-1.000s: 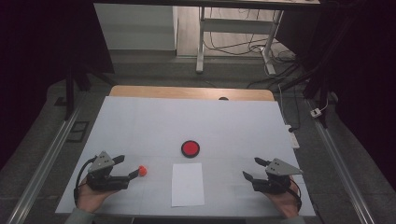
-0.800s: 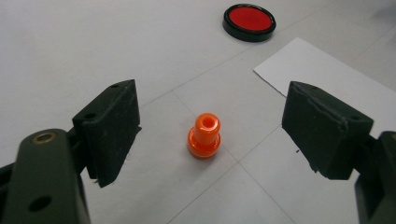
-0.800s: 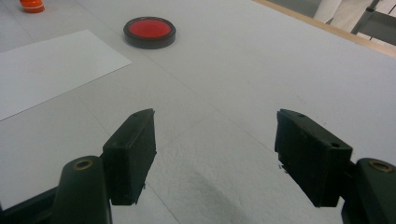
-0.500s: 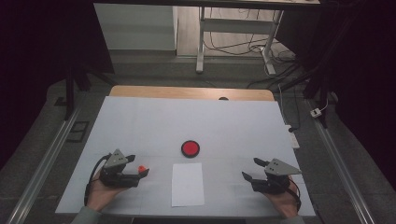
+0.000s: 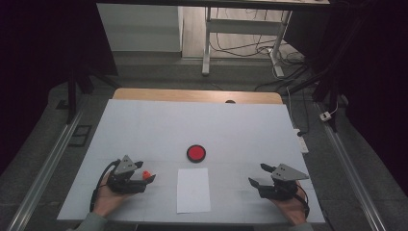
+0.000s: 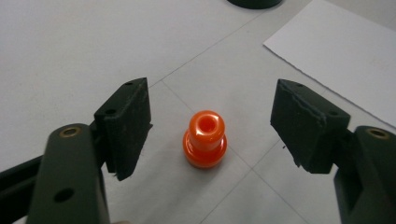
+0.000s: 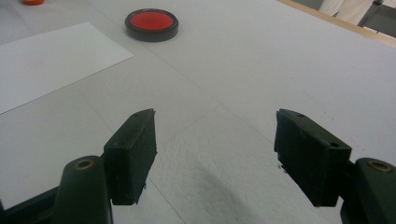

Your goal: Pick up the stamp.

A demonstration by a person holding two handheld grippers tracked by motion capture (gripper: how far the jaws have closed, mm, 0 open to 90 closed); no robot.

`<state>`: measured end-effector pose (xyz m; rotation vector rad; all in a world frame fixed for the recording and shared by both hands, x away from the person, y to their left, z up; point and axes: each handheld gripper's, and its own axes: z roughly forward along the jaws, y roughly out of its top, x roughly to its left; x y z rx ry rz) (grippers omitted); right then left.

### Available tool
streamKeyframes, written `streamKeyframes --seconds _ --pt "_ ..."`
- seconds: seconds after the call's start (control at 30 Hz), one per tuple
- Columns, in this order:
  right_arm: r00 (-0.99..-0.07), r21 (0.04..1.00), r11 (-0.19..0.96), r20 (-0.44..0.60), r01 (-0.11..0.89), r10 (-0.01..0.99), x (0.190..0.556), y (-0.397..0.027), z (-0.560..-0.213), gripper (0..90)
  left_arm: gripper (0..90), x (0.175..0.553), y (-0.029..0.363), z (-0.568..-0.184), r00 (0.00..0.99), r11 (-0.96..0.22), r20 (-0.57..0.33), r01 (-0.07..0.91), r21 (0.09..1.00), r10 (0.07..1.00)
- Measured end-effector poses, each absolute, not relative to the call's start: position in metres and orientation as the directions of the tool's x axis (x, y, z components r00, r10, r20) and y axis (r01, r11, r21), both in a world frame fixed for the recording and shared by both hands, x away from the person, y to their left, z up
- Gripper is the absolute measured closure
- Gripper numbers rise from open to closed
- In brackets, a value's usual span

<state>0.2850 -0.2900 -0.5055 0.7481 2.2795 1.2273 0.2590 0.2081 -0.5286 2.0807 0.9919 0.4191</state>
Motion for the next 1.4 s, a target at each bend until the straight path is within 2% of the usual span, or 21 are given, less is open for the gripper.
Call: streamKeyframes --seconds 0.43,1.03,1.23,1.4 --pt "-0.749 0.849 0.462 -0.126 0.258 0.65 0.2845 -0.2911 -0.5068 29.6 45.6 0.2614 0.2092 -0.5357 0.656 -0.416 -0.031 0.514 0.75 0.754" --pt "-0.748 0.846 0.465 -0.128 0.26 0.651 0.2849 -0.2916 -0.5079 29.7 61.0 0.2603 0.2131 -0.5357 0.666 -0.416 -0.041 0.512 0.752 0.745" --pt "-0.749 0.845 0.467 -0.13 0.259 0.65 0.2847 -0.2912 -0.5078 29.8 70.7 0.2601 0.2136 -0.5358 0.664 -0.417 -0.04 0.514 0.749 0.746" --pt "-0.748 0.844 0.47 -0.132 0.26 0.651 0.2848 -0.2914 -0.5079 29.8 71.6 0.2609 0.2145 -0.5358 0.662 -0.409 -0.053 0.523 0.748 0.748"
